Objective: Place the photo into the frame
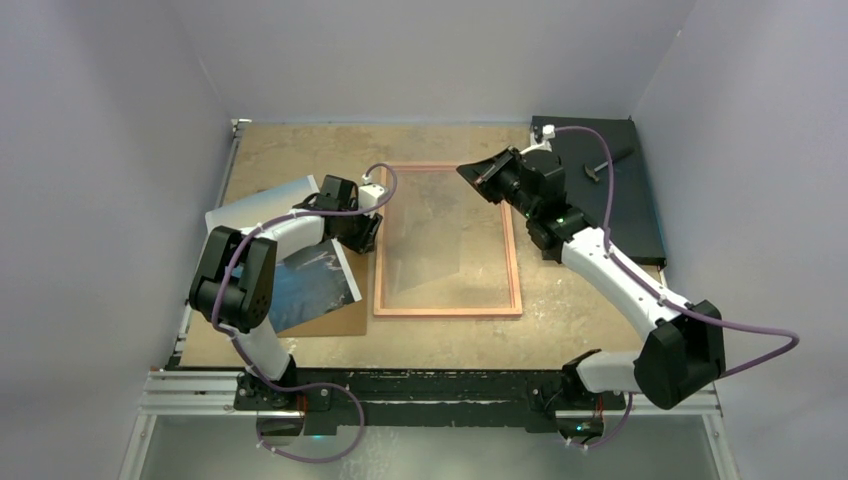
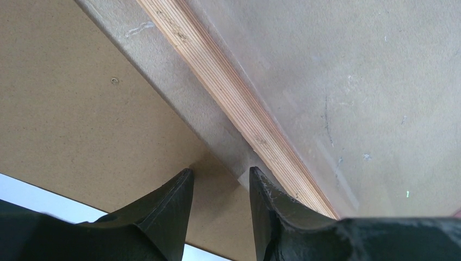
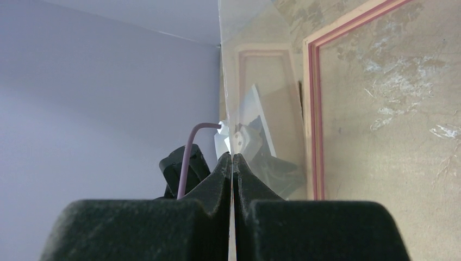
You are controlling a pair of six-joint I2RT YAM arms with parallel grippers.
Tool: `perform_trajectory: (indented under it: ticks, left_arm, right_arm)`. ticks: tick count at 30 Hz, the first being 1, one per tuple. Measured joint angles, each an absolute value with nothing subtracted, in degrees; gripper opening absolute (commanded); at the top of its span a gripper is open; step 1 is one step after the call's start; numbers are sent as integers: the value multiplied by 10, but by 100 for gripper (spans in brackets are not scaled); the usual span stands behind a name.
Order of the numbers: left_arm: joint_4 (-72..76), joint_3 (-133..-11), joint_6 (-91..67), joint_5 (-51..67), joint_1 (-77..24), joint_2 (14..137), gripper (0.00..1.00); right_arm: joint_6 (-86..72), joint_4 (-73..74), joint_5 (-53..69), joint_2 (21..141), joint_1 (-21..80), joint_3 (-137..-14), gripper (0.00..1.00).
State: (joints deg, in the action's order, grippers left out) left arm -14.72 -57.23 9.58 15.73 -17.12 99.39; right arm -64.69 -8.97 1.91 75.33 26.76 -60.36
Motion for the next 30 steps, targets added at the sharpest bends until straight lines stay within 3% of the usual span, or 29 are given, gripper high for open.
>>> perform_trajectory:
  ticks: [30]
  left_arm:
    - [-149, -570, 96, 159, -169, 992, 39]
  right_arm:
    - [-519, -37, 8, 776, 250, -607, 0]
